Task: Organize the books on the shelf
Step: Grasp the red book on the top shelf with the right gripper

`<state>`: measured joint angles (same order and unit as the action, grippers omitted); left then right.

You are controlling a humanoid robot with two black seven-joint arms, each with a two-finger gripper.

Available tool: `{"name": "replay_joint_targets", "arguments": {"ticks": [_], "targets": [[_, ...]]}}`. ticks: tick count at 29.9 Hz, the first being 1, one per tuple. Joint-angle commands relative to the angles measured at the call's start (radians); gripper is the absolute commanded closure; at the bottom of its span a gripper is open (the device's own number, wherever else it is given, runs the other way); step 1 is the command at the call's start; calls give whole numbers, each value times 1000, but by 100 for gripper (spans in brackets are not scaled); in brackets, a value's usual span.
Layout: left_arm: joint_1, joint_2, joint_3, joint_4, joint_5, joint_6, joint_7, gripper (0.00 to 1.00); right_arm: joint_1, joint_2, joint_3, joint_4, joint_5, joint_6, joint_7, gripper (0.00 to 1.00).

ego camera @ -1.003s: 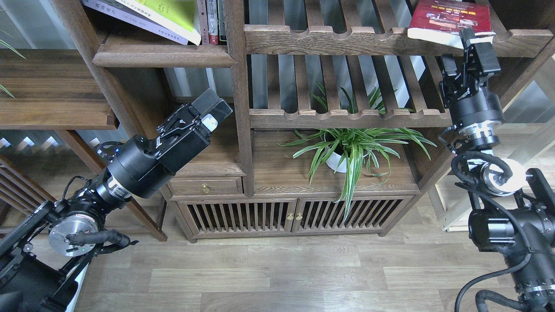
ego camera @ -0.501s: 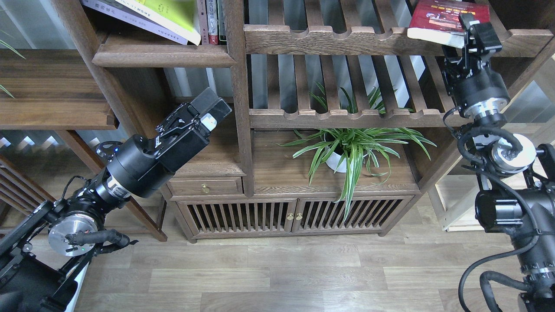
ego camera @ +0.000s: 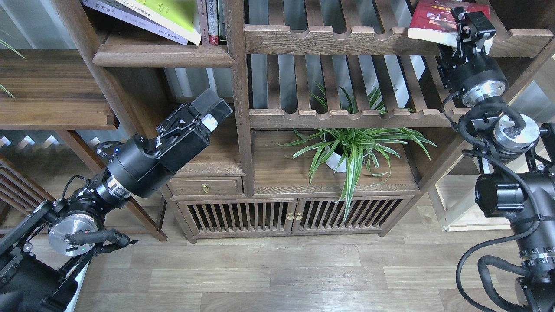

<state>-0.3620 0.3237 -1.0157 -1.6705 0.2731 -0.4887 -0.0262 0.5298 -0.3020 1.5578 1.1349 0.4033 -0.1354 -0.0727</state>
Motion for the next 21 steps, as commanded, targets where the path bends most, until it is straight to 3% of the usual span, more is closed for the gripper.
{"name": "replay_joint_targets", "arguments": {"ticks": [1,4,15,21], "targets": [[0,0,0,0,0,0,2,3,9,0,2,-4,-1,-7,2,45],[0,0,0,0,0,0,2,3,9,0,4,-6,-1,-36,4,47],[0,0,-7,0,0,0,2,3,10,6,28,-7,-1,-30,16,77],[0,0,-12,0,0,0,2,3,10,6,59,-9,0,-27,17,86]]}}
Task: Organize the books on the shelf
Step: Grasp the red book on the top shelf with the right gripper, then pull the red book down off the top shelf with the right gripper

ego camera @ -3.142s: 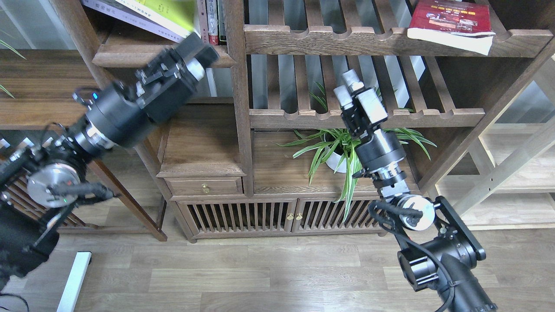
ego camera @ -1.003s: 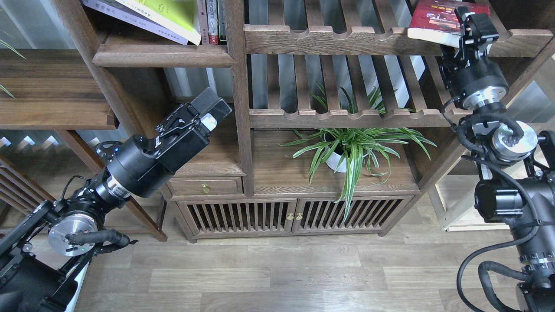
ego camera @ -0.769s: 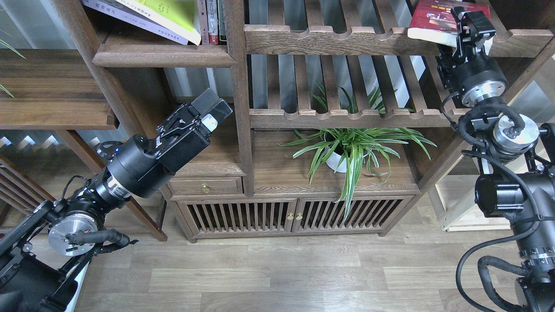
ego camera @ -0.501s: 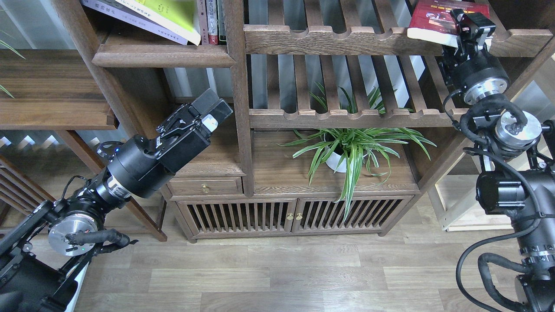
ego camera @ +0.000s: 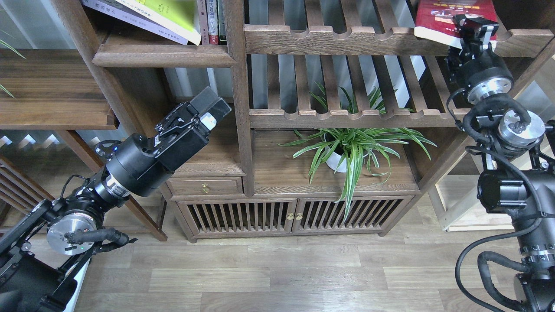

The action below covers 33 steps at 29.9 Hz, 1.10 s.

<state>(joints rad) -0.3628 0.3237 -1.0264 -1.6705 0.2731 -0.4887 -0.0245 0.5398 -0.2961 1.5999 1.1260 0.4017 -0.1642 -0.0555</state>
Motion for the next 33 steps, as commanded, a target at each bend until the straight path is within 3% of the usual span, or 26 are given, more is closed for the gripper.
{"name": "replay_joint_targets", "arguments": {"ticks": [1,7,11,23,33], "targets": [[1,0,-1,0,0,0,0,3,0,2,18,0,2,3,0,87],[2,0,-1,5,0,0,0,3,-6,3,18,15,28,29,0,89],[7,-2,-1,6,-3,0,0,3,-29,9,18,43,78,103,0,93],[45,-40,3,15,-14,0,2,3,-207,29,-8,164,221,455,-21,96],[50,-115,12,26,-26,0,3,3,-250,18,-115,201,236,653,-40,96]]}}
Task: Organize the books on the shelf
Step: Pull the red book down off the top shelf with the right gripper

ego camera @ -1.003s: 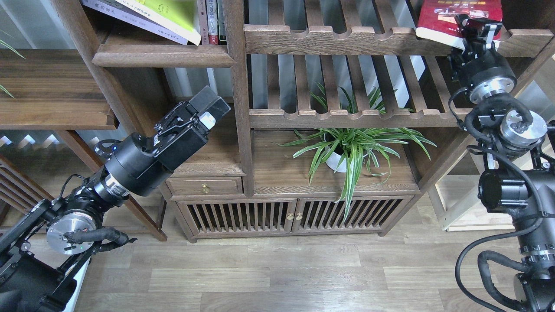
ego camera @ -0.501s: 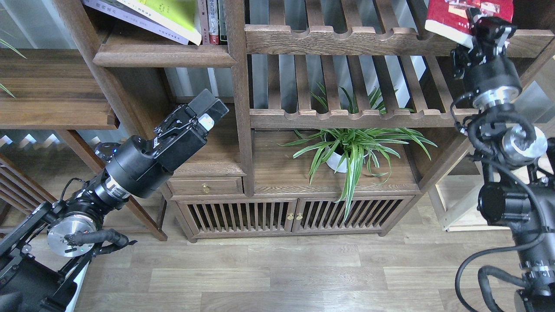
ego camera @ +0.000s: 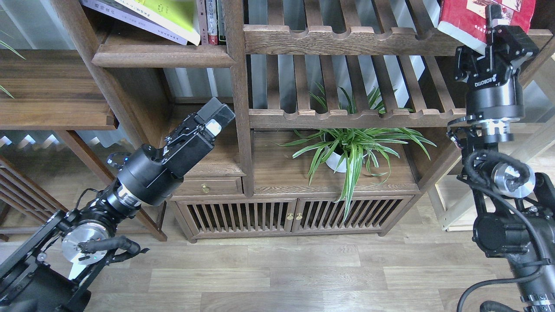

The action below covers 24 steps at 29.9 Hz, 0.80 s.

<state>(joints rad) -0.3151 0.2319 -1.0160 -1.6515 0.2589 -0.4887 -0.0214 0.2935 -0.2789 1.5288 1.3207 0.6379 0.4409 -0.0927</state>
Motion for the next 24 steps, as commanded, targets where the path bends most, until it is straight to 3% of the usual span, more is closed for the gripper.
{"name": "replay_joint_targets", "arguments": {"ticks": [1,8,15,24], "targets": [[2,-25,4,10,-26,0,1,3,-4,3,-58,6,0,48,-4,96],[4,-22,7,12,-119,0,54,3,6,1,-171,9,-1,48,-4,96],[2,-25,8,24,-159,0,57,3,10,3,-277,9,-12,48,-7,97],[1,-17,27,45,-283,0,90,6,10,41,-352,12,-99,48,-7,97]]}}
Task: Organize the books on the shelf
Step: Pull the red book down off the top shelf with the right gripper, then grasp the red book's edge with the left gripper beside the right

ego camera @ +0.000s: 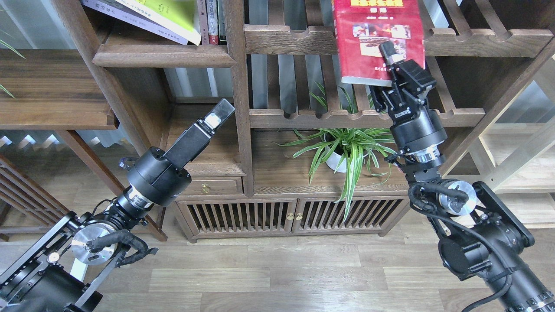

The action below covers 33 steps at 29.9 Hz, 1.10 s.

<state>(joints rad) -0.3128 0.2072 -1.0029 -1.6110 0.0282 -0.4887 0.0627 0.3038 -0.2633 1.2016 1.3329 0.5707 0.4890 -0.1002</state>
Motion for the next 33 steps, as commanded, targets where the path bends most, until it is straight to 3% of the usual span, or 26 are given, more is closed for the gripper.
{"name": "replay_joint_targets", "arguments": {"ticks": [1,4,9,29,33], "targets": [[-3,11,20,8,-74,0,8,7,0,33,-31,0,-41,0,0,97],[-8,23,49,10,-151,0,16,9,1,62,-48,0,-69,0,0,97],[-5,46,67,34,-241,0,85,9,12,110,-88,0,-78,0,-1,97],[-61,172,78,63,-445,0,88,10,57,260,-321,-1,-207,0,-1,97],[-68,215,79,63,-455,0,120,11,49,263,-353,-1,-221,0,-1,97]]}}
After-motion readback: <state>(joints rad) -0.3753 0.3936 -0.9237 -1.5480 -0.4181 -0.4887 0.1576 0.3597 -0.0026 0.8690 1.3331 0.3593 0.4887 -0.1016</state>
